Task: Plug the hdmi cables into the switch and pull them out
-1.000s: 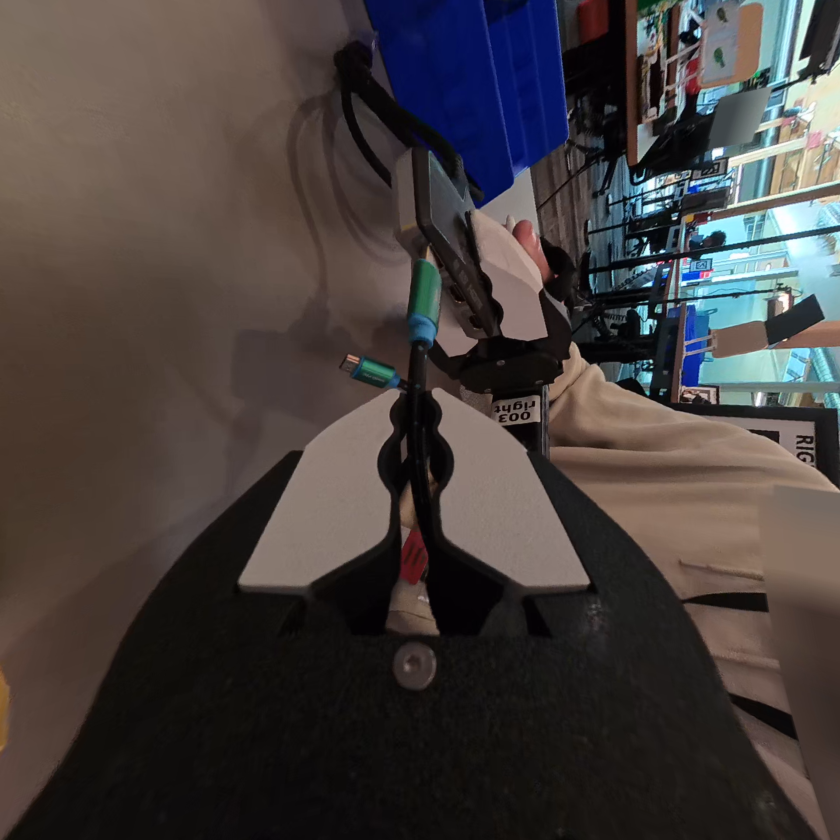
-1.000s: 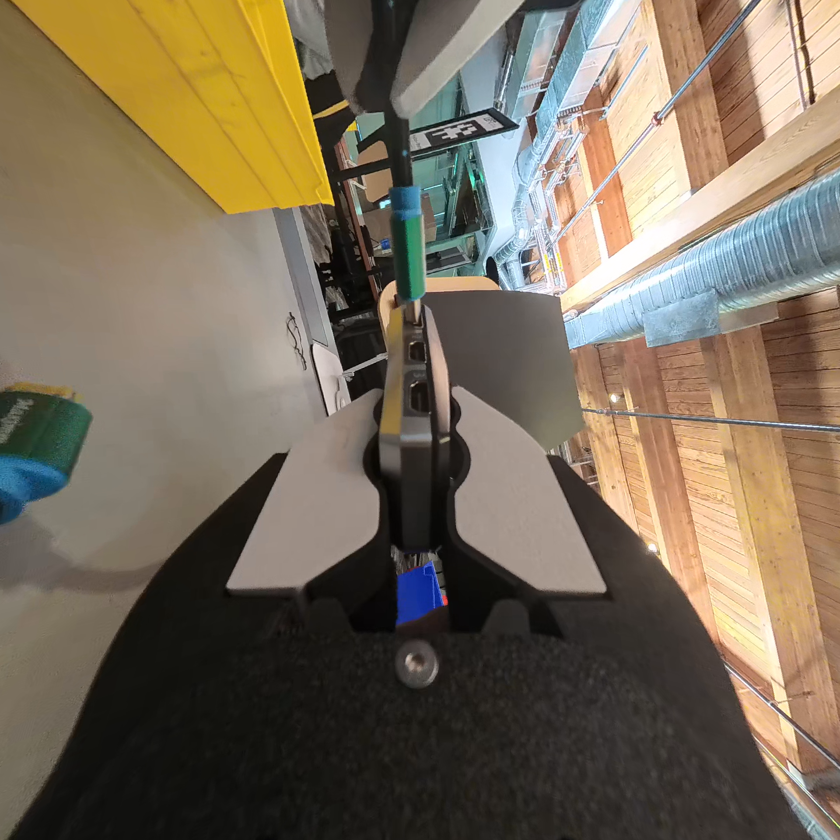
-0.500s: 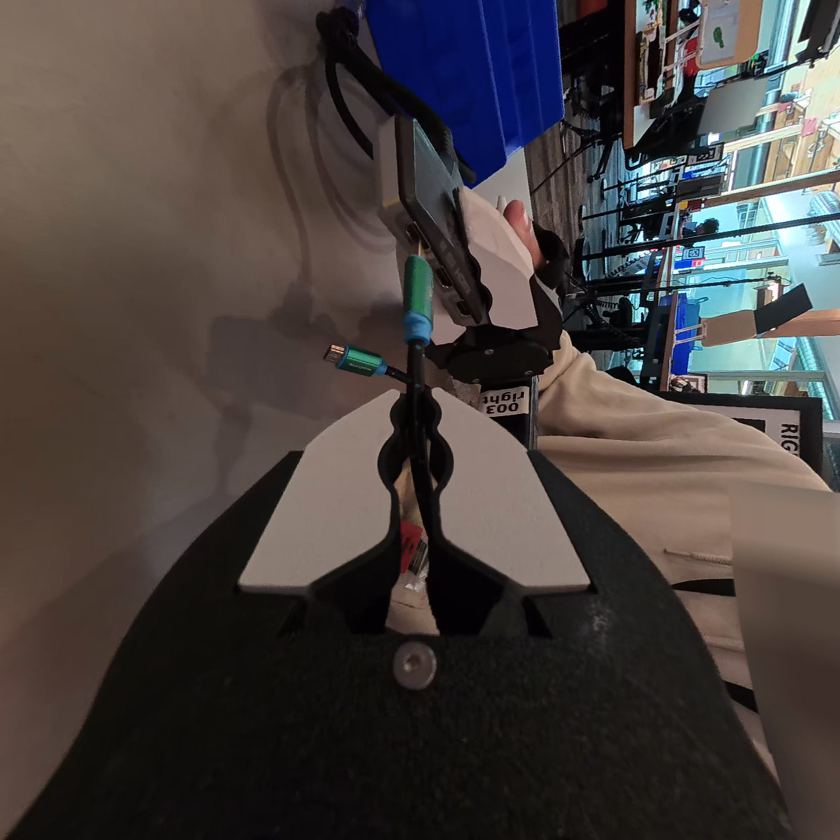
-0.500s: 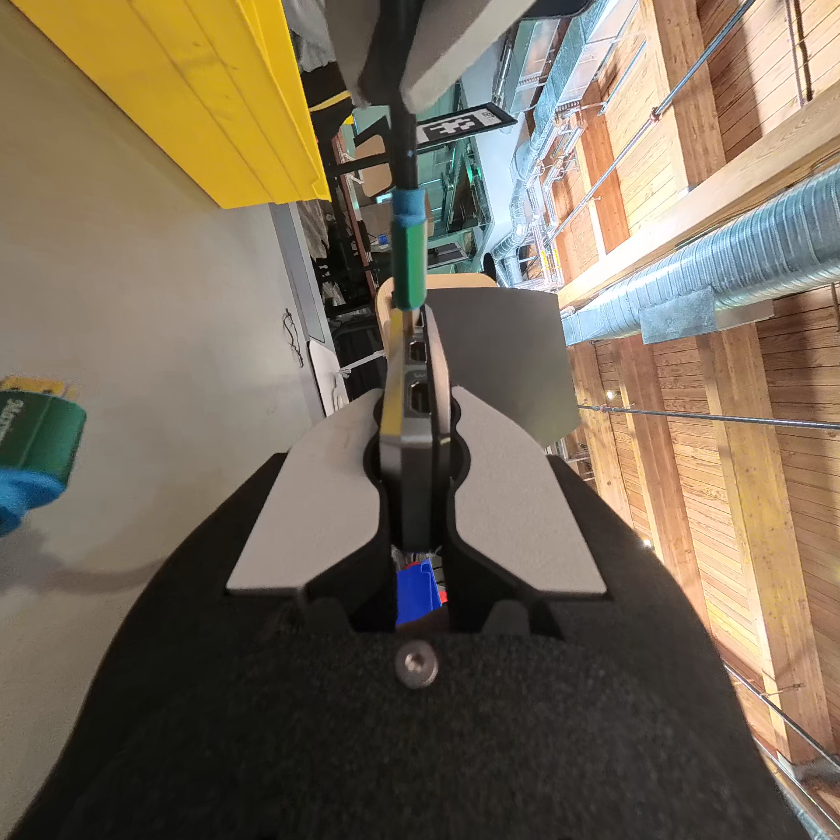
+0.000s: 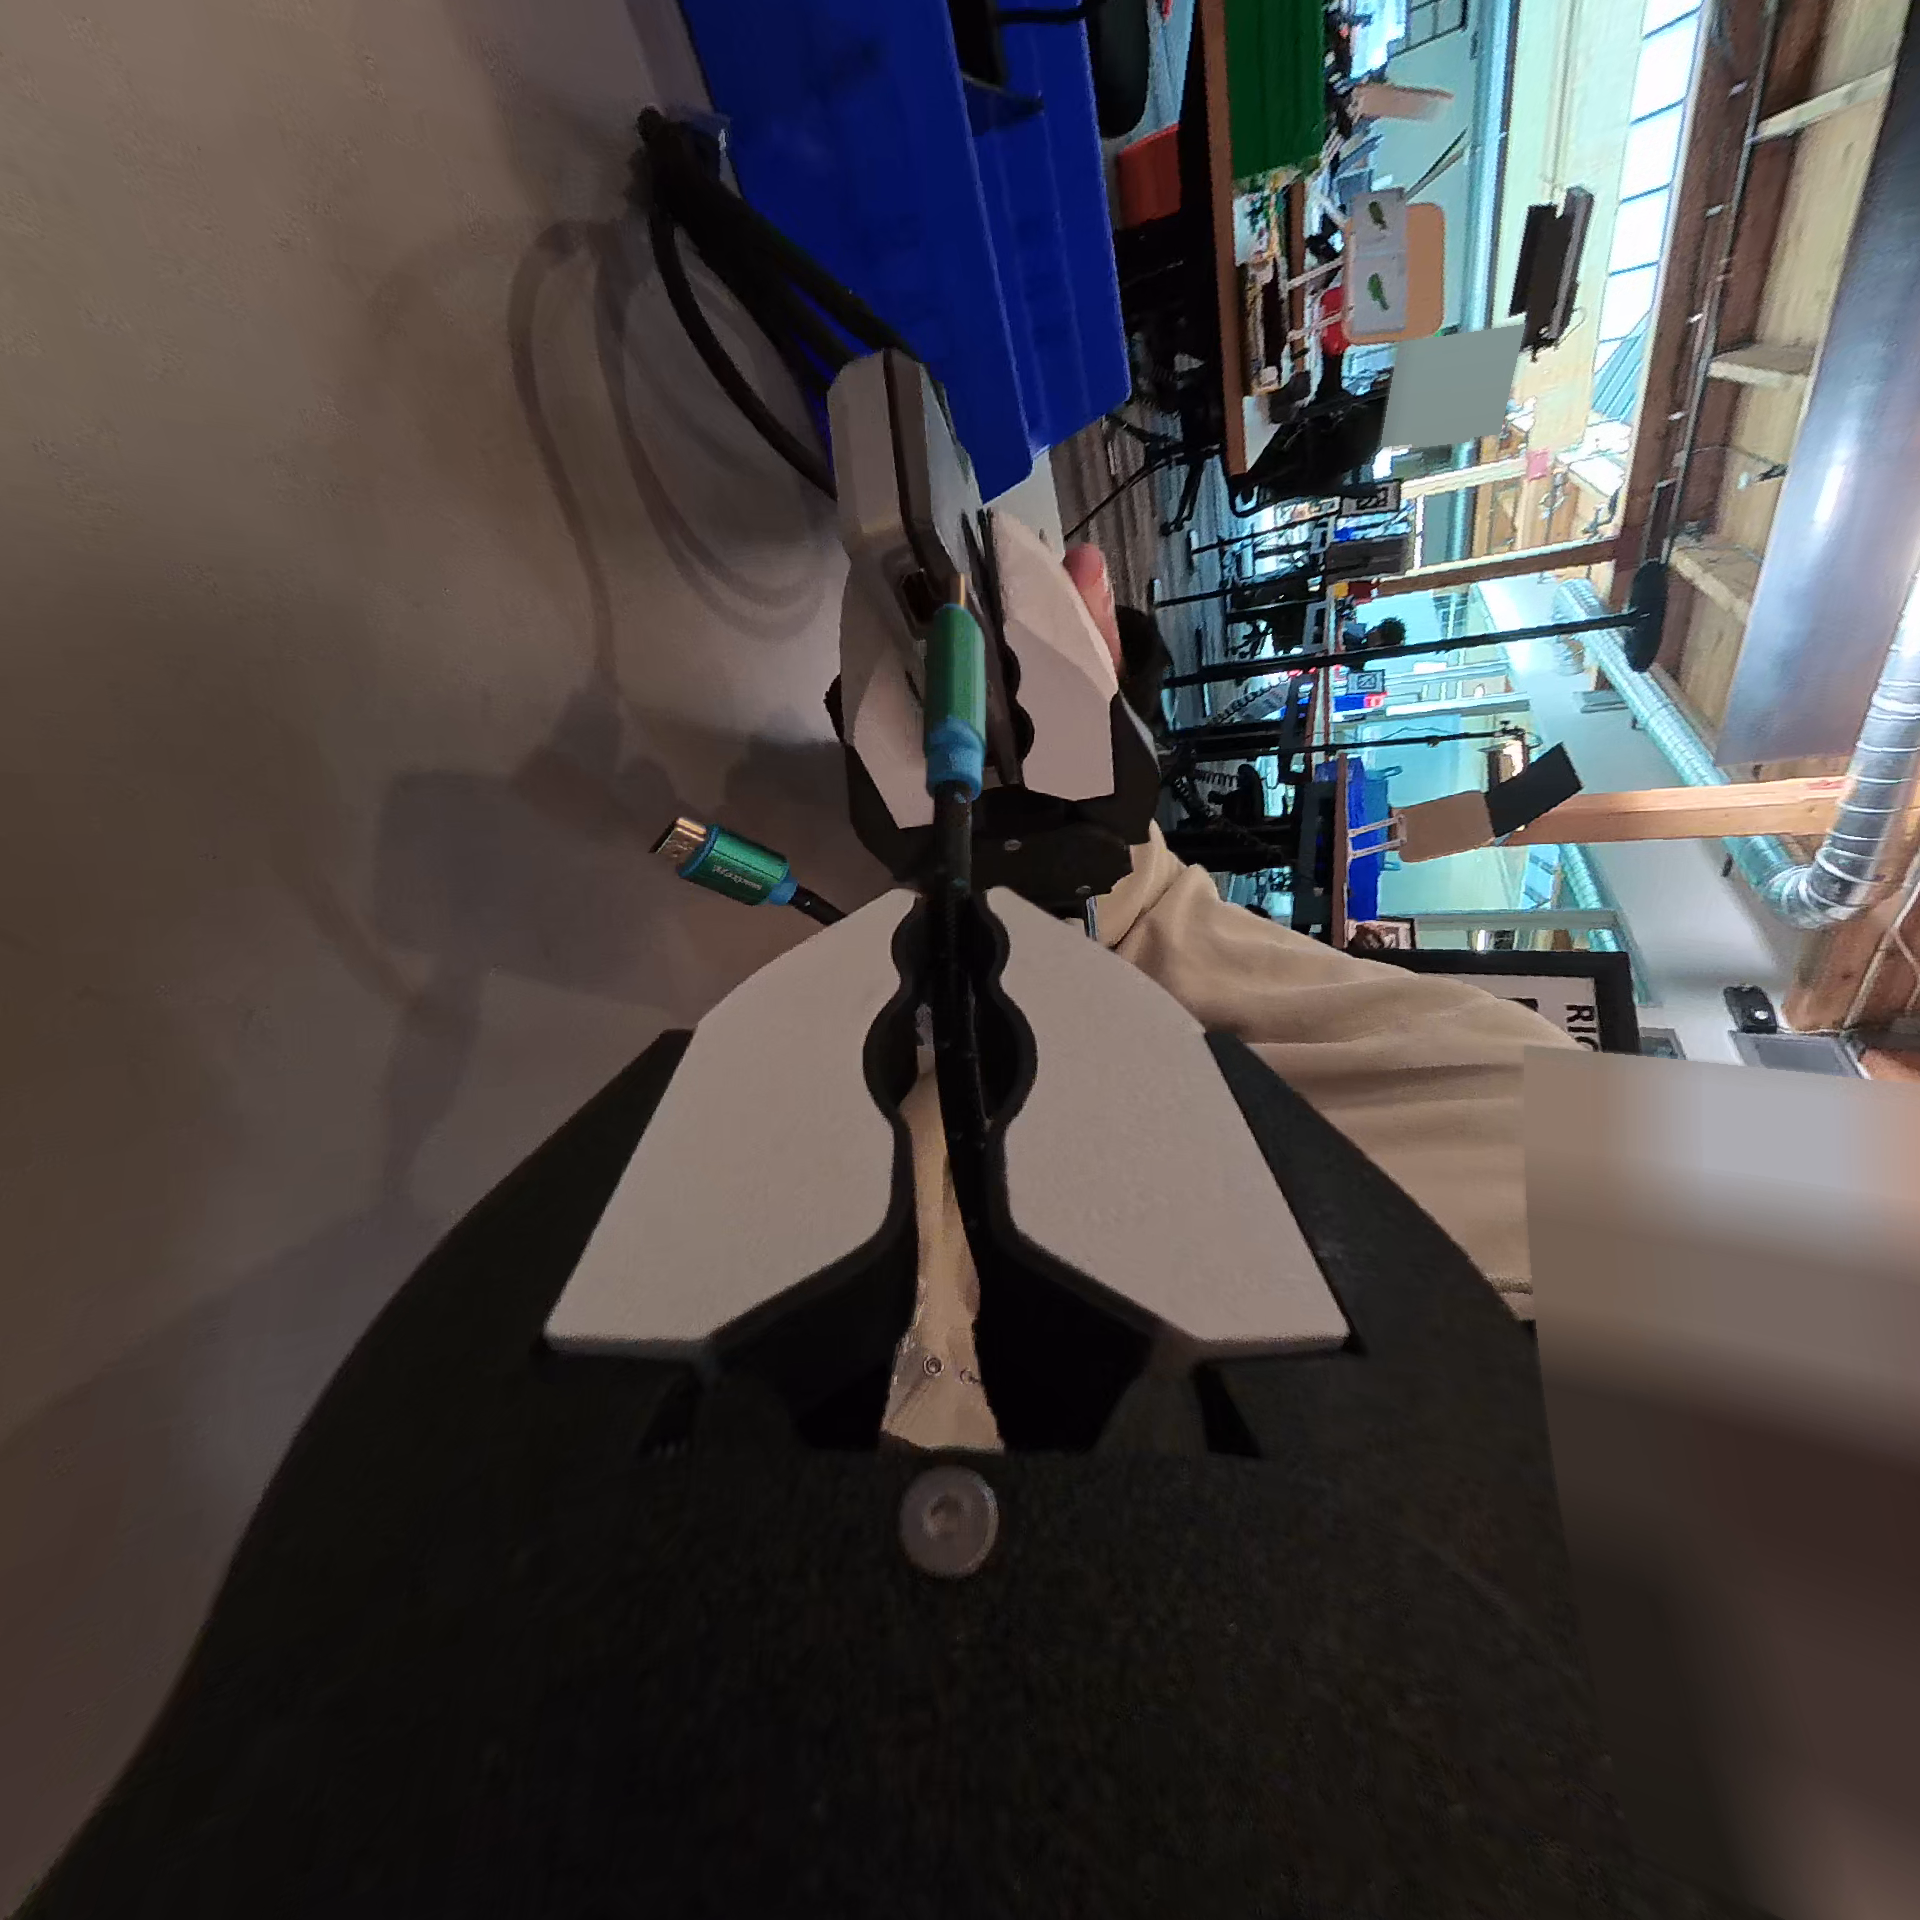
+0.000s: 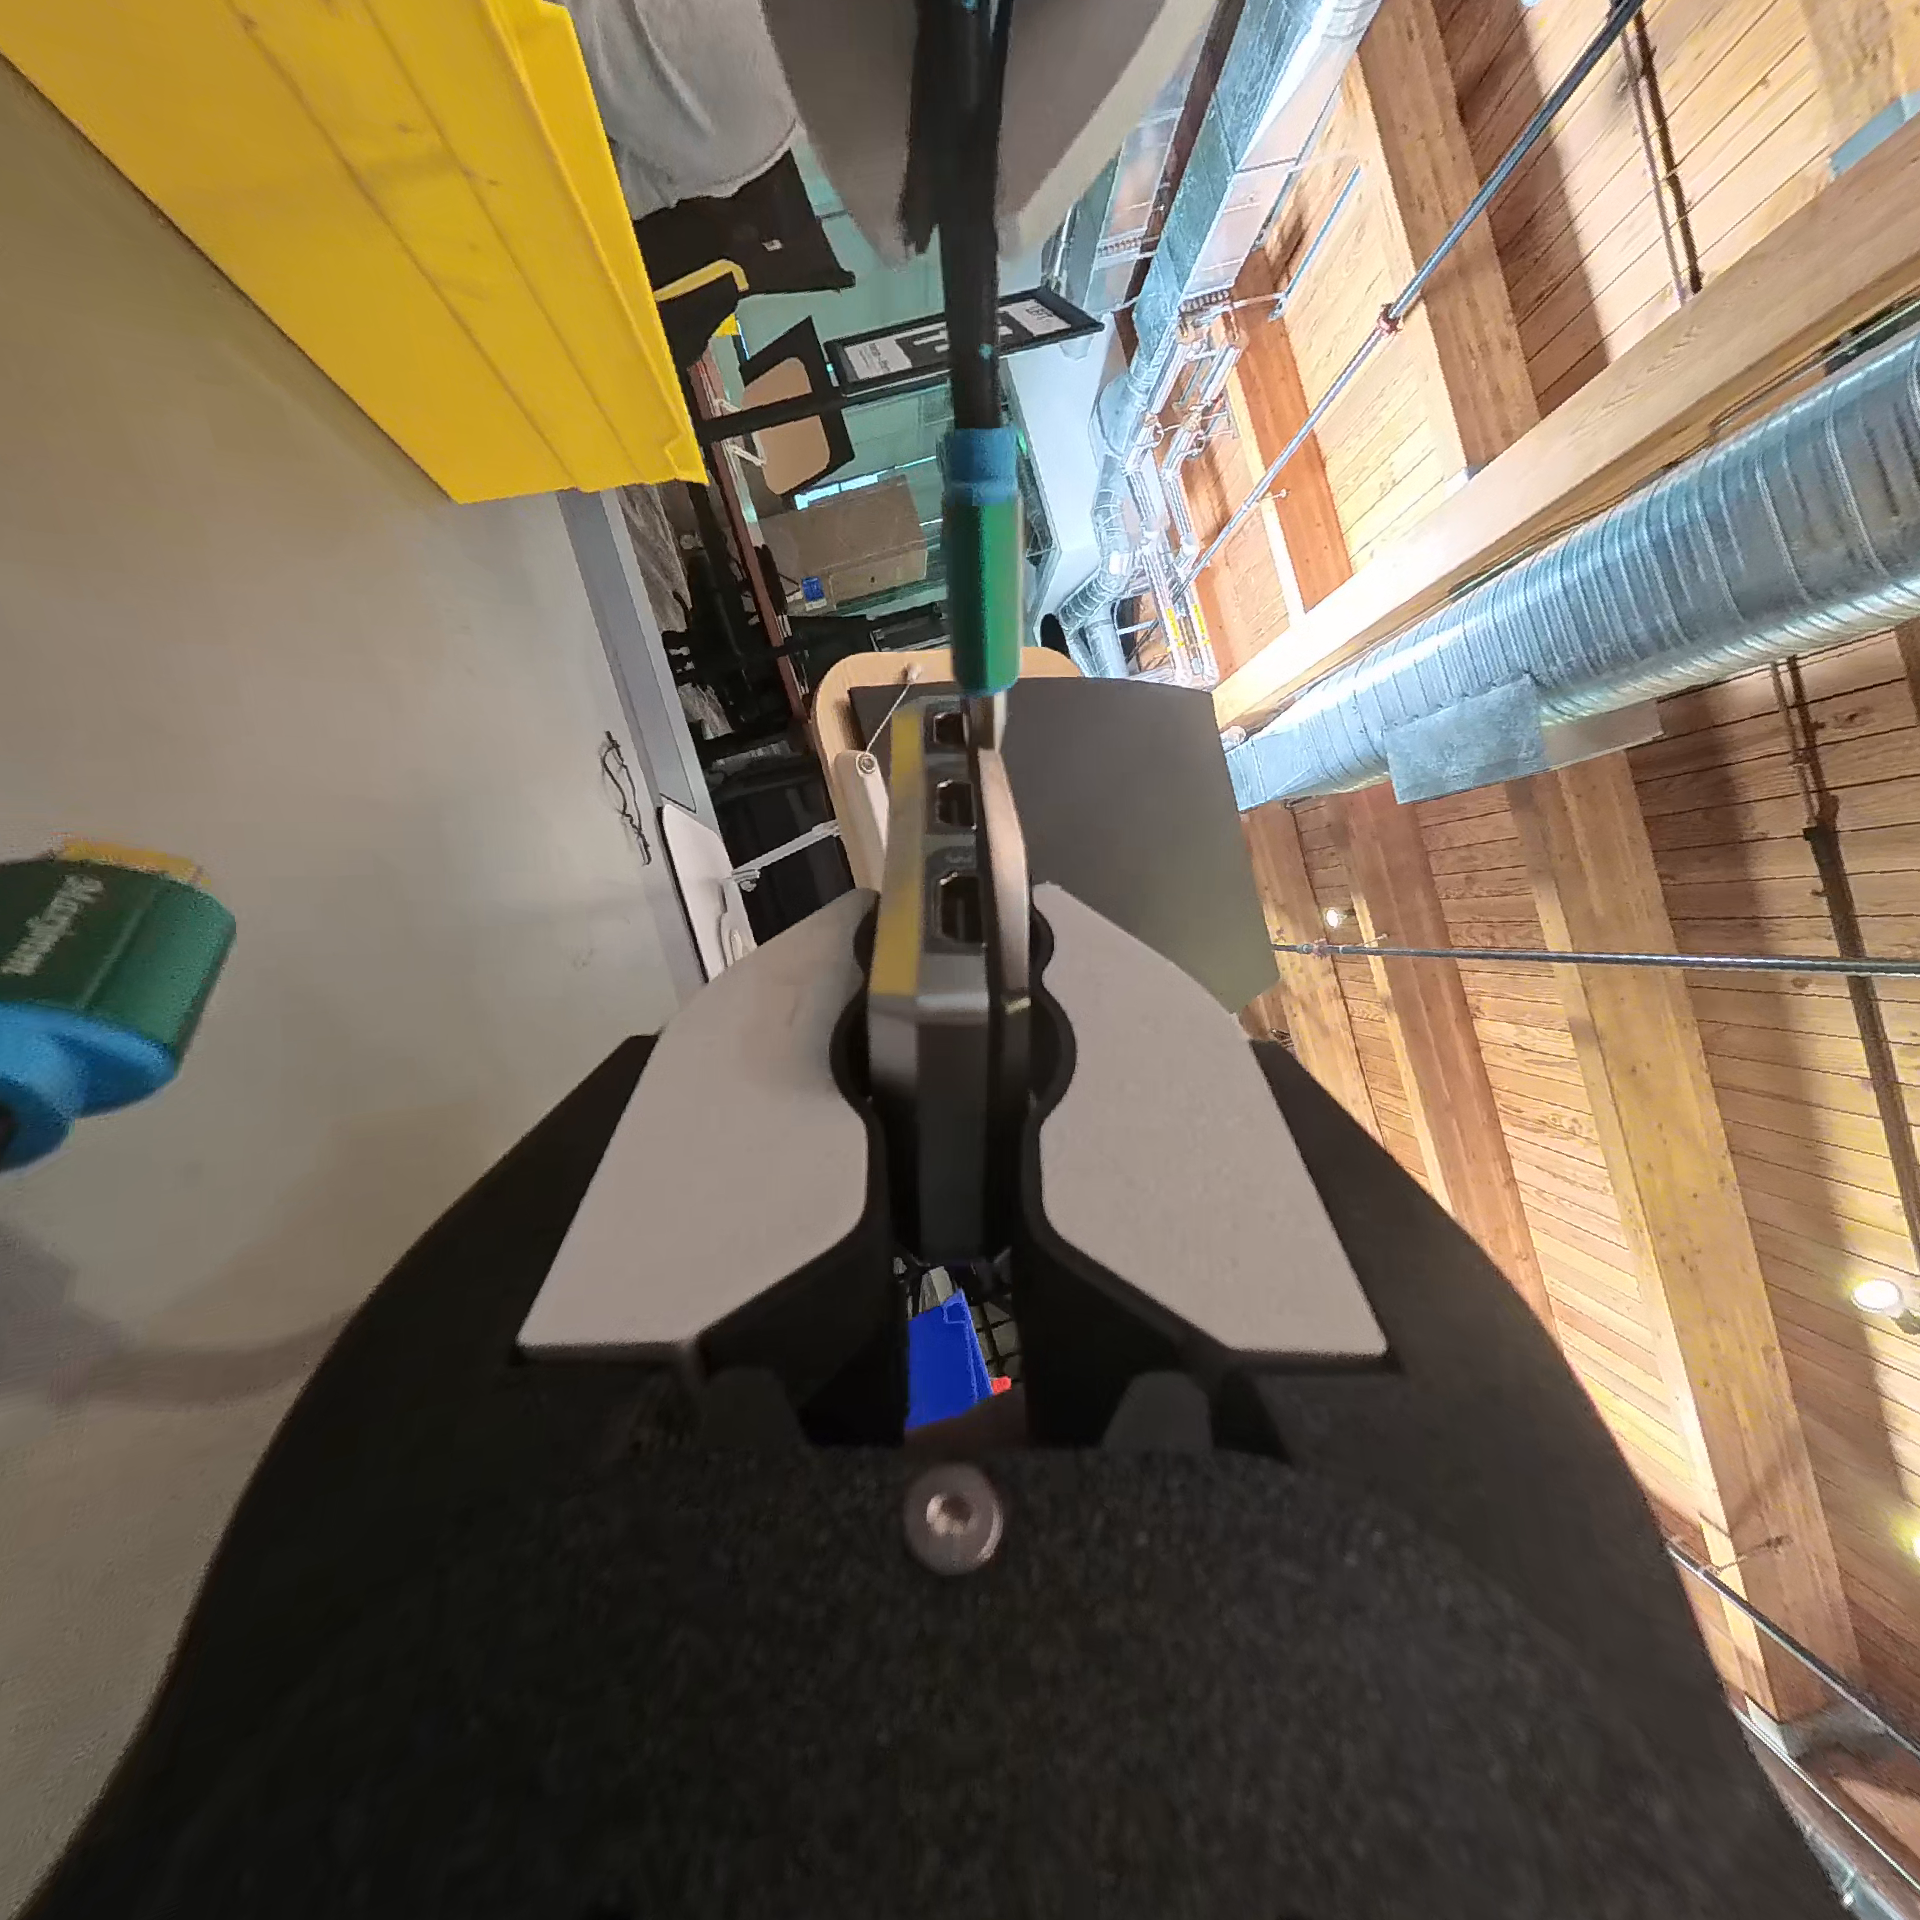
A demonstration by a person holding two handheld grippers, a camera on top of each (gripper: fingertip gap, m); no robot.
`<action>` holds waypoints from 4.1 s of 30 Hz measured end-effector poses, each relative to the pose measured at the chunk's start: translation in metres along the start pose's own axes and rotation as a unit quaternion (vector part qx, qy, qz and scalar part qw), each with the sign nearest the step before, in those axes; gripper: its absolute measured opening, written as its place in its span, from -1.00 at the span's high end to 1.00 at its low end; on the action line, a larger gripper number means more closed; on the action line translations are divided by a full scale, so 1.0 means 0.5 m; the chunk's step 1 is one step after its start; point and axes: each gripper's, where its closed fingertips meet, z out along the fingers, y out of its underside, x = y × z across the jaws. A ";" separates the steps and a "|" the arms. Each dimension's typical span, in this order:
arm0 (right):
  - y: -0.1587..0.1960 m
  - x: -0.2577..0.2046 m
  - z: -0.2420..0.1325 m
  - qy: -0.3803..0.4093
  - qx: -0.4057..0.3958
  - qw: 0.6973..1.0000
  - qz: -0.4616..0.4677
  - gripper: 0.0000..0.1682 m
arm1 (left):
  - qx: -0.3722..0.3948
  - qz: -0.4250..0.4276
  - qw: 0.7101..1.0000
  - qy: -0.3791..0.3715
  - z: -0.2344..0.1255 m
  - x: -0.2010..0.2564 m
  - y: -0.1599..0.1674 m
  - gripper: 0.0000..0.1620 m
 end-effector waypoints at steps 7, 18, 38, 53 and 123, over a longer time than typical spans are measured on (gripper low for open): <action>0.001 -0.003 0.001 -0.004 -0.003 1.000 0.005 0.73 | 0.031 -0.012 0.999 0.017 0.000 -0.015 -0.002 0.93; 0.003 -0.008 0.001 -0.006 -0.009 1.000 -0.004 0.73 | 0.027 -0.024 0.999 0.021 0.012 -0.018 0.007 0.93; 0.006 -0.001 -0.004 -0.016 -0.011 1.000 0.001 0.73 | -0.004 0.089 0.993 -0.079 0.028 -0.070 -0.010 0.86; 0.007 -0.059 -0.005 -0.064 0.001 0.998 -0.022 0.73 | -0.004 0.124 0.992 -0.022 0.045 -0.071 0.004 0.93; 0.022 -0.073 -0.022 -0.084 0.015 0.996 0.031 0.73 | -0.008 0.280 0.958 -0.060 0.074 -0.096 0.000 1.00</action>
